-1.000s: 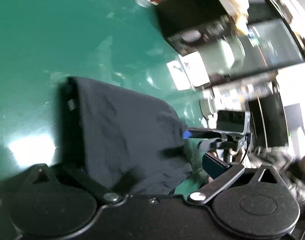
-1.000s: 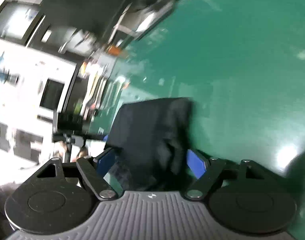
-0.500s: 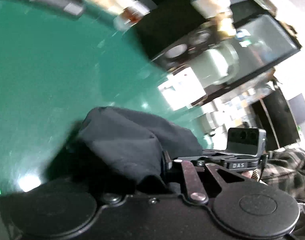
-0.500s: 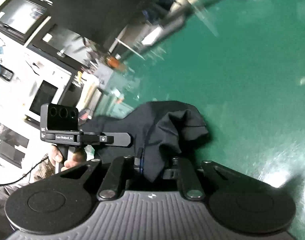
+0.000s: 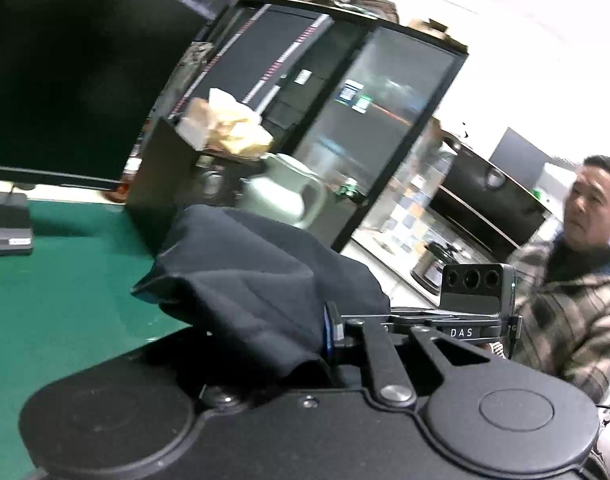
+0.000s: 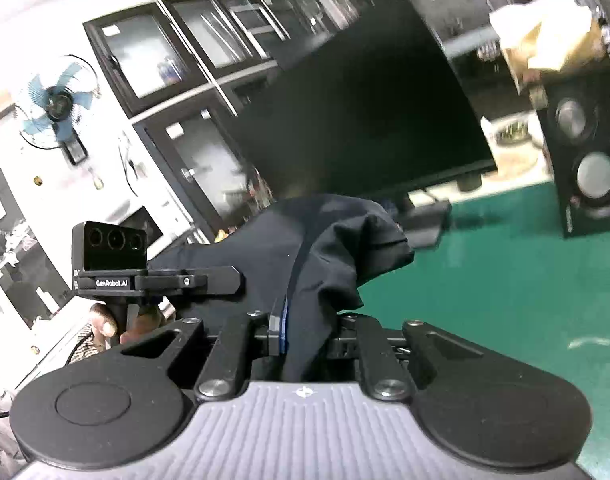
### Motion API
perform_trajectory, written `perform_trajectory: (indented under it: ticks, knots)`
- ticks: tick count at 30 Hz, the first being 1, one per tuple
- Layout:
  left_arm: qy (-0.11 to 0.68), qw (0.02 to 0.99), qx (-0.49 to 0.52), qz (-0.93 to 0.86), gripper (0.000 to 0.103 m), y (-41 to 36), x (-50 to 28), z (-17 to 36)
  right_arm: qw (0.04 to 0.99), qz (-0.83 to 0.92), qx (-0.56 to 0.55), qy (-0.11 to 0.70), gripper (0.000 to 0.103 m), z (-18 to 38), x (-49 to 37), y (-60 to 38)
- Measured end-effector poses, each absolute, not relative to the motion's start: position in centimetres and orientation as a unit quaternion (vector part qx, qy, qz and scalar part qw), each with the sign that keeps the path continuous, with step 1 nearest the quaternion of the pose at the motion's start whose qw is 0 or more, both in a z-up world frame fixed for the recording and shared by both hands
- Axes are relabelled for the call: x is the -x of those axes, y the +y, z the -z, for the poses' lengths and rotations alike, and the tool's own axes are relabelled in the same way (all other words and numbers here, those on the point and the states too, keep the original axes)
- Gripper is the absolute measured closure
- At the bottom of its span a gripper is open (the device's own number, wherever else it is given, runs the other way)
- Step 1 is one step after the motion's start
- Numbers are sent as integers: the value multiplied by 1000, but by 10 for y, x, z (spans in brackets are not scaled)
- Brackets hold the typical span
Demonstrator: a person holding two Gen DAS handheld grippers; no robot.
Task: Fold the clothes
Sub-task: 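Close both grippers on the folded black garment edge and lift it, then carry the held black garment with both grippers toward the papers by the books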
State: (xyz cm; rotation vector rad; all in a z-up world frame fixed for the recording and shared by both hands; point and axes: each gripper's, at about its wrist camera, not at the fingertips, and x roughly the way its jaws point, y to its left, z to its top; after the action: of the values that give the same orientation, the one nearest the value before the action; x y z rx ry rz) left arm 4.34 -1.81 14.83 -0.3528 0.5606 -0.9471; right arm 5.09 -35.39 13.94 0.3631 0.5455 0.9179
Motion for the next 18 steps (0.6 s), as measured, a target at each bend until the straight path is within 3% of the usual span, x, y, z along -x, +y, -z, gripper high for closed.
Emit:
perform_trajectory:
  ticks: [6,12,18]
  knots:
    - [316,807,173,467,88,-41,-26,-104,848,-389,-210,293,89,-103,-13,-367]
    - [368,795,225,427,88,-18,-25,-39,826,-360,-245,358,89,-44,-13,-346]
    - [312,849,267,333,88,71,-2,-40,796,-413,-212,387,89,-37,-58,-257]
